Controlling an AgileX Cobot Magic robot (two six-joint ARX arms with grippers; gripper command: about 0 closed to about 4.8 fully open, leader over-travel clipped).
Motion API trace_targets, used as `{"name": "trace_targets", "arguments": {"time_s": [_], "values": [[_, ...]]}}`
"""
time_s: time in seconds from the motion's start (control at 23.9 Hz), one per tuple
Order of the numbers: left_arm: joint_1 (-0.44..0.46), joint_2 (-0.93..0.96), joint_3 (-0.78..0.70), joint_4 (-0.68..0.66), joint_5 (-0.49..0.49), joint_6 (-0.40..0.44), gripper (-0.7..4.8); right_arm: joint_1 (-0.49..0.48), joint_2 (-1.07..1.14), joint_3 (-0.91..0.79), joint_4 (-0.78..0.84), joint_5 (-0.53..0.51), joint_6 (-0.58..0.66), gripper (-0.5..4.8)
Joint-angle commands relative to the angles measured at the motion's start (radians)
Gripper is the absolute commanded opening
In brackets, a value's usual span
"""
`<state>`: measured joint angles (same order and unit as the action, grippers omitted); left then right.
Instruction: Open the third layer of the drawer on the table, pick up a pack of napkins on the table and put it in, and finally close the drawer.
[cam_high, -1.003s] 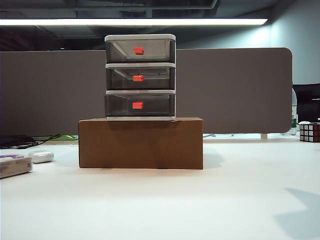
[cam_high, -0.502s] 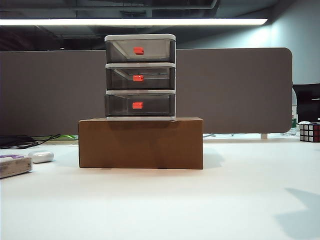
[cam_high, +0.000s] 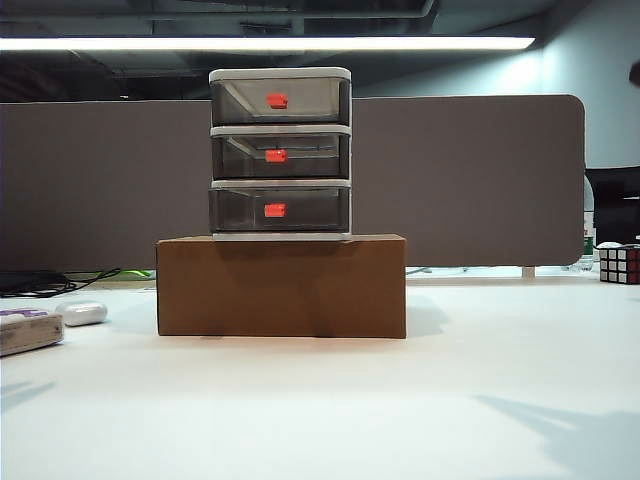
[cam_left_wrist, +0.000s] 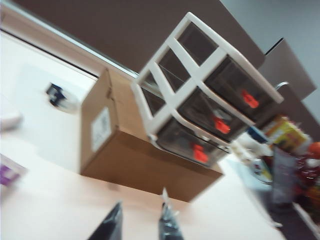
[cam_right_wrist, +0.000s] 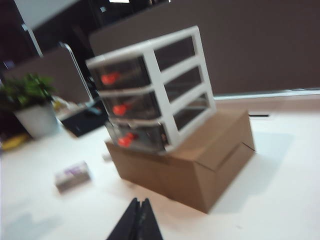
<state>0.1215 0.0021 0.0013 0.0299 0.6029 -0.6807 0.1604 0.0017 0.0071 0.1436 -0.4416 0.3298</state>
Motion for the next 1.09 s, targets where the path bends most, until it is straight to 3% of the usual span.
{"name": "trace_targets", "arguments": {"time_s": [0.04, 0.13, 0.21, 0.29, 0.38, 0.46, 0.54, 0.67, 0.88, 0.92, 1.09], "values": [[-0.136, 0.0, 0.007, -0.002, -0.022, -0.026, 0.65, 0.027, 0.0, -0.006, 0.009, -0.023, 0.074, -0.06], [-0.373, 0.002, 0.007, 0.029, -0.256, 0.056, 0.57, 0.082, 0.0, -0.005, 0.01, -0.022, 0.062, -0.06], [-0.526, 0.012, 0.007, 0.032, -0.417, 0.112, 0.57, 0.114, 0.001, -0.003, 0.01, 0.009, 0.058, -0.06], [-0.807, 0.067, 0.006, 0.057, -0.73, 0.219, 0.58, 0.17, 0.002, -0.002, 0.01, 0.067, 0.058, -0.06], [-0.927, 0.116, 0.006, 0.111, -0.856, 0.271, 0.7, 0.195, 0.002, -0.002, 0.009, 0.09, 0.054, -0.06], [-1.019, 0.18, 0.006, 0.192, -0.957, 0.322, 1.15, 0.219, 0.004, 0.005, 0.0, 0.111, 0.035, -0.06], [-1.078, 0.291, 0.006, 0.317, -1.009, 0.386, 1.6, 0.237, 0.026, 0.044, -0.061, 0.137, -0.013, -0.05], [-1.078, 0.51, 0.017, 0.501, -1.003, 0.407, 1.82, 0.244, 0.121, 0.126, -0.094, 0.153, -0.086, -0.06], [-1.078, 0.762, 0.076, 0.626, -1.003, 0.467, 2.6, 0.244, 0.283, 0.203, -0.078, 0.155, -0.137, -0.06], [-1.078, 0.873, 0.112, 0.679, -1.007, 0.491, 3.05, 0.245, 0.355, 0.228, -0.065, 0.153, -0.144, -0.06], [-1.078, 1.162, 0.224, 0.832, -1.01, 0.528, 3.12, 0.248, 0.548, 0.286, -0.001, 0.142, -0.156, -0.06]]}}
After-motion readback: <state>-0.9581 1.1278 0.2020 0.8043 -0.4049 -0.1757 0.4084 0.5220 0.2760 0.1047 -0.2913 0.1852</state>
